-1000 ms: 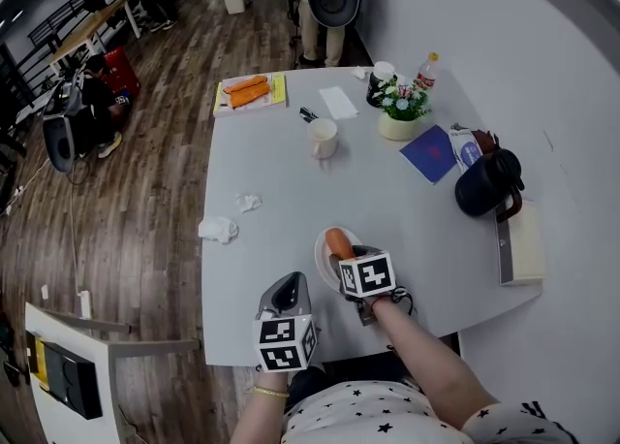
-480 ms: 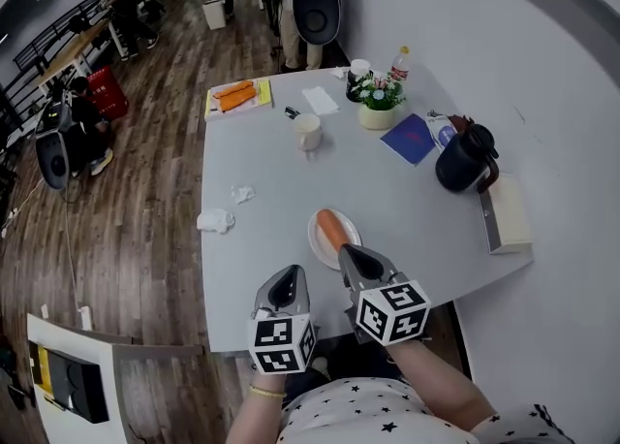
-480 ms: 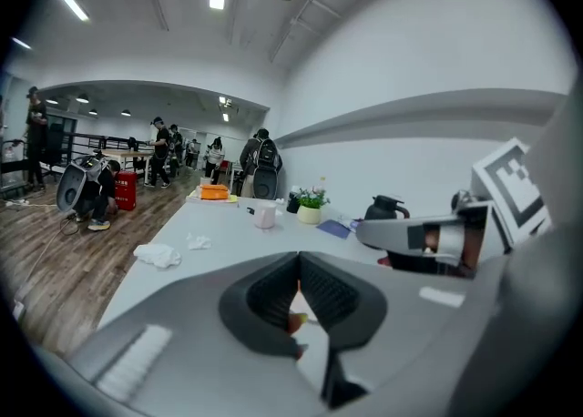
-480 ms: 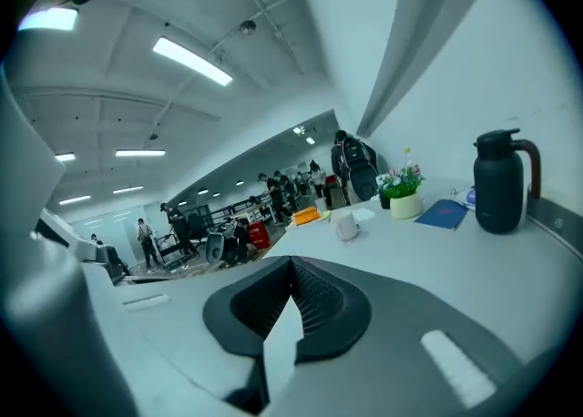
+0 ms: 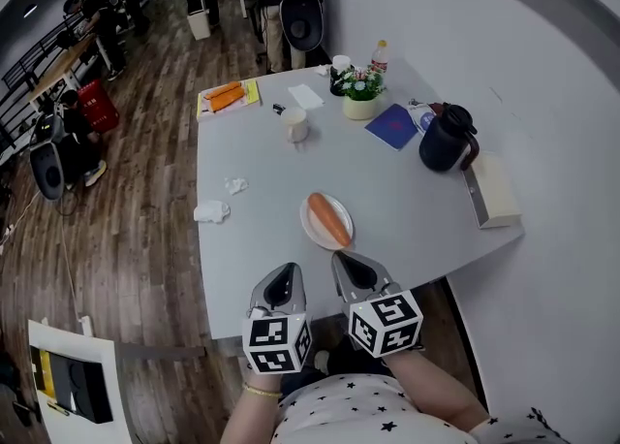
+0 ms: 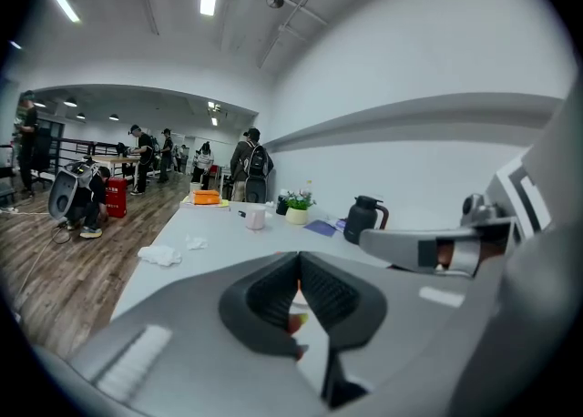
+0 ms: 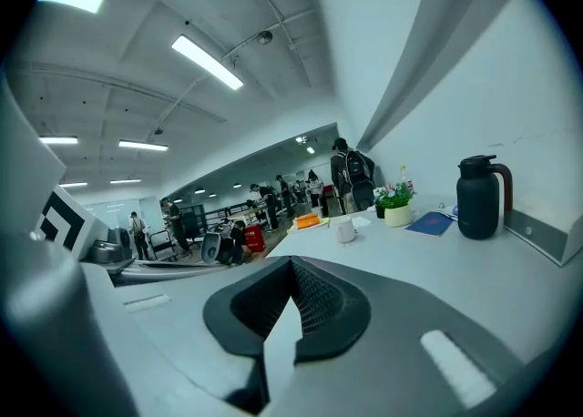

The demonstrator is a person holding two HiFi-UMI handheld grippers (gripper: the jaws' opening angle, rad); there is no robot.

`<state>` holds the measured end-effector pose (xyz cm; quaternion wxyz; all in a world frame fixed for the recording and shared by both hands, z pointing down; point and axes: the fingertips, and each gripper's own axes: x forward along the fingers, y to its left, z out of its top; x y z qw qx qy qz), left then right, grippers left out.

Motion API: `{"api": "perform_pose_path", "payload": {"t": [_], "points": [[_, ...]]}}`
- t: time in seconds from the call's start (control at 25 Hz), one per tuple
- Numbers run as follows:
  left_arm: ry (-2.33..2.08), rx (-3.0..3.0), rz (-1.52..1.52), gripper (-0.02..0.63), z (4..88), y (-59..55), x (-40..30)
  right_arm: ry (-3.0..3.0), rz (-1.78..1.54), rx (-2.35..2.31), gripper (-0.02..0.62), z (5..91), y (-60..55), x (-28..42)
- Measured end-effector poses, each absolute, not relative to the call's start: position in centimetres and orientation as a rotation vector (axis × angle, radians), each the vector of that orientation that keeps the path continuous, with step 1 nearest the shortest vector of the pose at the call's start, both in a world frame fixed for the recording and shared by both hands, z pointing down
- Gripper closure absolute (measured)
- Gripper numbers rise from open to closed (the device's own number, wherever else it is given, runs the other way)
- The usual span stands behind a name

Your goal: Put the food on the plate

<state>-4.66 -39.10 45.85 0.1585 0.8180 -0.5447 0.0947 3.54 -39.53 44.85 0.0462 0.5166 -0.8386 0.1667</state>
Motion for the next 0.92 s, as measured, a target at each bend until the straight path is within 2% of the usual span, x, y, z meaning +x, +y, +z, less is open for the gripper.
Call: {"api": "perform_pose_path", "payload": {"t": [0.92], "points": [[-1.562,2.329,0.229,0.598,45.4,-37.2,-5.3,-2.545,0.507,1.564,0.598,44.7,-37.5,2.3]]}}
